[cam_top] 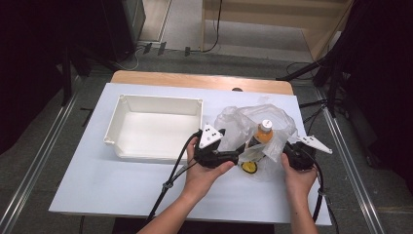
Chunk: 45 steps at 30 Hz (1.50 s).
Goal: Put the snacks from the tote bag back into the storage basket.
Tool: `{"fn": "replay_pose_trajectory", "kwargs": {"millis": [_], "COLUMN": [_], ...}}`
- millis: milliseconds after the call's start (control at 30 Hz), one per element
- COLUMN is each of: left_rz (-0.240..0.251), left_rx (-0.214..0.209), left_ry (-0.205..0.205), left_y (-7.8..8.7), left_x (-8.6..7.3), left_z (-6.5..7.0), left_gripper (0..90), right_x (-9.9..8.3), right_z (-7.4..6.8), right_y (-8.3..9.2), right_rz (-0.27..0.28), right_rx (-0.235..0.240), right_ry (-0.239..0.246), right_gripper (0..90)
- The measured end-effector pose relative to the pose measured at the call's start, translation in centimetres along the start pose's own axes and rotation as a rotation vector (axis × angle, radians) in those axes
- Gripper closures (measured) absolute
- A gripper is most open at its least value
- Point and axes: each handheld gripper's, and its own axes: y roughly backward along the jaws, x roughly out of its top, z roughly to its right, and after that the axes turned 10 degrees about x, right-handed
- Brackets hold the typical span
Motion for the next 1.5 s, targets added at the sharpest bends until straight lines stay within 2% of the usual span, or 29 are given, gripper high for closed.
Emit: {"fn": "replay_pose_trajectory", "kwargs": {"millis": [67,233,267,367,467,500,533,567,600,633,667,733,800,900,1000,1067,1333,1467,1500], "left_rz": [0.011,0.066,0.079,0.093,0.101,0.101,0.084,0.084,0.069,0.053,0.030,0.022,0.013,-0.006,-0.032,-0.054,-0.119,-0.155,-0.171], "left_rx": [0.015,0.014,0.021,0.030,0.045,0.060,0.062,0.062,0.051,0.044,0.034,0.036,0.024,0.028,0.035,0.038,0.036,0.041,0.043], "left_ry": [-0.012,-0.020,-0.033,-0.043,-0.053,-0.055,-0.054,-0.054,-0.043,-0.035,-0.026,-0.023,-0.019,-0.026,-0.021,-0.010,0.005,-0.002,-0.007], "left_y": [0.4,1.7,2.0,2.3,2.4,2.4,2.1,2.1,1.8,1.6,1.1,0.9,0.5,-0.3,-1.2,-2.1,-4.1,-5.0,-5.4], "left_x": [0.5,1.8,2.3,2.7,3.0,3.0,3.0,3.0,3.0,2.9,2.7,2.6,2.3,1.9,1.4,0.9,-0.5,-1.5,-1.9], "left_z": [0.2,0.9,1.1,1.3,1.2,1.1,0.8,0.8,0.6,0.4,0.1,0.0,-0.2,-0.3,-0.4,-0.4,-0.1,0.0,0.0], "left_gripper": [17.4,14.9,14.7,15.0,32.9,32.9,53.4,60.2,60.2,73.3,78.8,89.2,90.0,90.0,90.0,90.0,90.0,90.0,90.0], "right_x": [-0.1,-0.4,-0.5,-0.6,-0.7,-0.7,-0.8,-0.8,-0.8,-0.9,-1.0,-1.1,-1.1,-1.0,-0.7,-0.5,0.2,0.6,0.9], "right_z": [0.0,0.4,0.5,0.6,0.5,0.5,0.5,0.5,0.5,0.6,0.8,1.0,1.3,1.4,1.3,1.2,1.6,1.3,1.0], "right_y": [-0.1,-0.3,-0.3,-0.4,-0.6,-0.6,-0.7,-0.7,-0.7,-0.7,-0.6,-0.6,-0.3,0.0,1.0,1.4,2.6,3.1,3.4], "right_rz": [-0.007,-0.017,-0.022,-0.026,-0.038,-0.038,-0.041,-0.041,-0.041,-0.041,-0.041,-0.039,-0.034,-0.027,0.007,0.022,0.052,0.069,0.088], "right_rx": [-0.005,-0.020,-0.023,-0.026,-0.033,-0.033,-0.035,-0.035,-0.035,-0.032,-0.025,-0.024,-0.019,-0.004,0.027,0.037,0.024,0.036,0.043], "right_ry": [0.005,0.004,-0.001,0.006,0.010,0.010,0.016,0.016,0.016,0.011,0.002,-0.001,-0.013,-0.022,-0.008,-0.008,-0.029,-0.018,-0.001], "right_gripper": [90.0,90.0,90.0,90.0,90.0,90.0,90.0,90.0,90.0,89.3,89.0,88.0,85.5,81.6,70.8,67.4,61.3,58.6,55.5]}}
